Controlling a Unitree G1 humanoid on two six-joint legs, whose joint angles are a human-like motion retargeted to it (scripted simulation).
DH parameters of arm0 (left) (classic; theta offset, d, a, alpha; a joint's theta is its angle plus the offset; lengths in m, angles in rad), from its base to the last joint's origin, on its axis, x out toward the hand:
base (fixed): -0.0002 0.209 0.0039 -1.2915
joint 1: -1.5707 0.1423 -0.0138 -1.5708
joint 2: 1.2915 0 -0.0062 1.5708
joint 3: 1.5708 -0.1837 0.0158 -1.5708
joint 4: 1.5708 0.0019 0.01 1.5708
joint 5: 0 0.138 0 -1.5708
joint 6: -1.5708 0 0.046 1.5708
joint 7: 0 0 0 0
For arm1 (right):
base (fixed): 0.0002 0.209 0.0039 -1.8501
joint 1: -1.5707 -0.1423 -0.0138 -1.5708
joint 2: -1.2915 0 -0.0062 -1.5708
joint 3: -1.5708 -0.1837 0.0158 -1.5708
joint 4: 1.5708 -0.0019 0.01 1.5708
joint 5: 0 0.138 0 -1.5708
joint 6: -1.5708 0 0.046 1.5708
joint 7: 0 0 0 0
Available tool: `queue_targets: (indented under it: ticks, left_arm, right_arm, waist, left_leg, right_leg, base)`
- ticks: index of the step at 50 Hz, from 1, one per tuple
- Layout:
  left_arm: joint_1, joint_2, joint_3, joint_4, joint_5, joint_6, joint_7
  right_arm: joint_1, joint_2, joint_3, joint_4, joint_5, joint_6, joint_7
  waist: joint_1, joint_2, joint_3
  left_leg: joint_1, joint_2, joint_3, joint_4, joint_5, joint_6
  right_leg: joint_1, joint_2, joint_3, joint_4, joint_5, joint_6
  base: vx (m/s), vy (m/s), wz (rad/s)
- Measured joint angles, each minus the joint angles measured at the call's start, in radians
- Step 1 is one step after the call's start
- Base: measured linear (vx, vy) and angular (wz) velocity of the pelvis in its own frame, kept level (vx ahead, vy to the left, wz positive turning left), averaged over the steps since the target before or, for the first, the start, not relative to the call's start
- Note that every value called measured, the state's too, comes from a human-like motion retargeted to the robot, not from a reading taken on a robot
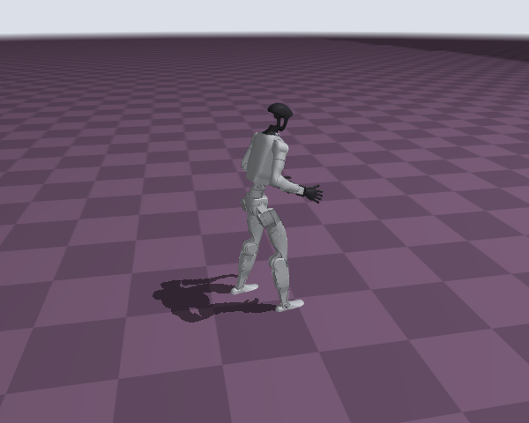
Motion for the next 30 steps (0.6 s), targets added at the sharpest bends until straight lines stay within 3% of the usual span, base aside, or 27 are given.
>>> queue_targets:
  ticks: [8, 13, 18, 23, 30]
  left_arm:
    - [0.054, 0.086, 0.046, 0.039, -0.020, 0.015, -0.007]
    - [0.133, 0.107, 0.144, 0.016, -0.117, 0.012, -0.027]
    - [0.180, 0.065, 0.233, 0.024, -0.281, -0.017, 0.077]
    - [0.162, 0.030, 0.235, 0.042, -0.301, -0.034, 0.188]
    - [0.078, -0.012, 0.194, -0.004, -0.280, -0.037, 0.166]
  right_arm:
    - [0.016, 0.048, -0.004, 0.004, -0.003, 0.019, 0.043]
    - [0.102, 0.045, -0.098, 0.003, 0.154, 0.025, 0.069]
    - [0.120, -0.021, -0.166, 0.026, 0.190, 0.036, 0.016]
    - [0.099, -0.075, -0.205, 0.040, 0.200, 0.031, -0.044]
    - [0.030, -0.062, -0.259, -0.020, 0.152, 0.000, -0.087]
  waist:
    - [-0.028, 0.009, -0.001]
    - [-0.007, 0.029, -0.051]
    - [-0.007, 0.059, -0.095]
    - [-0.027, 0.098, -0.144]
    - [-0.032, 0.138, -0.252]
  left_leg:
    - [0.042, -0.007, -0.008, -0.001, 0.013, -0.003]
    - [0.098, -0.015, -0.006, -0.036, 0.030, -0.020]
    - [0.144, -0.006, 0.007, -0.076, 0.038, -0.038]
    - [0.152, 0.012, 0.002, -0.067, 0.027, -0.035]
    - [0.158, 0.041, 0.007, -0.043, 0.008, -0.025]
  right_leg:
    - [0.008, 0.012, 0.042, 0.121, -0.025, -0.027]
    - [0.060, 0.011, 0.061, 0.098, -0.038, -0.049]
    - [0.082, 0.020, 0.062, 0.096, -0.050, -0.048]
    - [0.106, 0.034, 0.048, 0.080, -0.065, -0.044]
    - [0.135, 0.061, 0.046, 0.057, -0.091, -0.049]
  base:
    - [0.00, 0.08, 0.00]
    - [0.15, 0.02, -0.07]
    - [0.15, -0.01, -0.13]
    - [0.14, -0.03, 0.03]
    - [0.16, -0.04, -0.07]
